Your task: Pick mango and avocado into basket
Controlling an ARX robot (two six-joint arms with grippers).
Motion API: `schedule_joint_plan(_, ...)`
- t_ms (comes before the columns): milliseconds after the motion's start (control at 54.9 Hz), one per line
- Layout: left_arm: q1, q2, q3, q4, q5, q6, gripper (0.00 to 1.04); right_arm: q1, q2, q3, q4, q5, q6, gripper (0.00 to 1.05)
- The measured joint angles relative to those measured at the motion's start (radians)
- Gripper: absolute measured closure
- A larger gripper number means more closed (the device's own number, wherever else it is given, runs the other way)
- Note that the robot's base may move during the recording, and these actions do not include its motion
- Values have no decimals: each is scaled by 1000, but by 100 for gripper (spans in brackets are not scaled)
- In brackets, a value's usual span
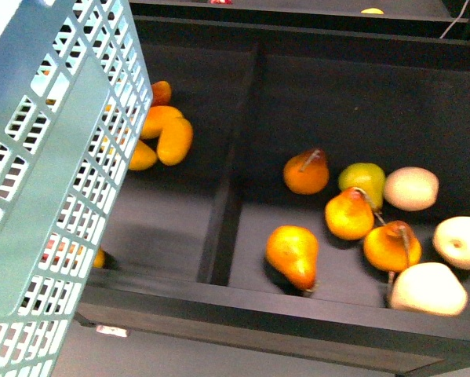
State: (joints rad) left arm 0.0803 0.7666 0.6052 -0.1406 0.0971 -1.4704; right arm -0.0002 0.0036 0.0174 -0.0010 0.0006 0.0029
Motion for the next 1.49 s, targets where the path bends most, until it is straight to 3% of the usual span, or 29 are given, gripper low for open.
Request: schedule_joint_plan(1493, 0, 0, 0, 0, 0, 0, 86, 0, -1, 0, -1, 3, -1, 9)
